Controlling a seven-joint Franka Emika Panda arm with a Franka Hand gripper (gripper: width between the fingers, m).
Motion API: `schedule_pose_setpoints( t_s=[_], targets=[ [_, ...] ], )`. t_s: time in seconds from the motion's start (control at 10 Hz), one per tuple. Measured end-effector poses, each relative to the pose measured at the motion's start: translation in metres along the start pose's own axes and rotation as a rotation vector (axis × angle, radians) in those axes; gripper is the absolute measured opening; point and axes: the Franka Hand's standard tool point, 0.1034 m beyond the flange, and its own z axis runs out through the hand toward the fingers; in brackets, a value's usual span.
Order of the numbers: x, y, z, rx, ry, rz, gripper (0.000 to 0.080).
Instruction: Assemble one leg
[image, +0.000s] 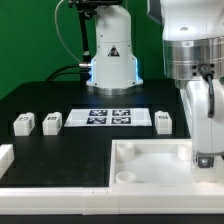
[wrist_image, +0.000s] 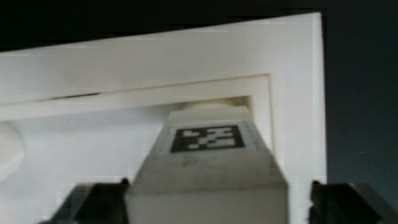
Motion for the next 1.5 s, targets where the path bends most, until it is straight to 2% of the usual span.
schedule_pose_setpoints(
  t_s=[0.1, 0.2, 0.3, 0.6, 0.9, 1.0, 1.2, 1.3, 1.4, 1.5],
  targets=[
    [-0.003, 0.0014, 0.0028, 0.018, 0.015, -0.186, 0.0565],
    [-0.0065, 0.0052, 0.005, 0.012, 0.023, -0.335, 0.0632],
    [-0.0053, 0.0044, 0.0047, 0.012, 0.024, -0.441, 0.0644],
    [-0.0049, 0.0045, 0.005, 0.007, 0.027, -0.808, 0.0649],
    [-0.0119, 0.0034, 0.0007, -0.009, 0.05, -1.437, 0.0649],
    [-0.0124, 0.0036, 0.0001, -0.018, 0.047, -1.531, 0.0649],
    [-0.012, 0.0039, 0.0008, -0.017, 0.045, -1.503, 0.0649],
    [-0.0118, 0.0039, 0.0008, -0.017, 0.045, -1.503, 0.0559],
    [-0.0121, 0.004, 0.0009, -0.016, 0.043, -1.476, 0.0559],
    [-0.0099, 0.0037, 0.0009, -0.015, 0.045, -1.358, 0.0355]
  ],
)
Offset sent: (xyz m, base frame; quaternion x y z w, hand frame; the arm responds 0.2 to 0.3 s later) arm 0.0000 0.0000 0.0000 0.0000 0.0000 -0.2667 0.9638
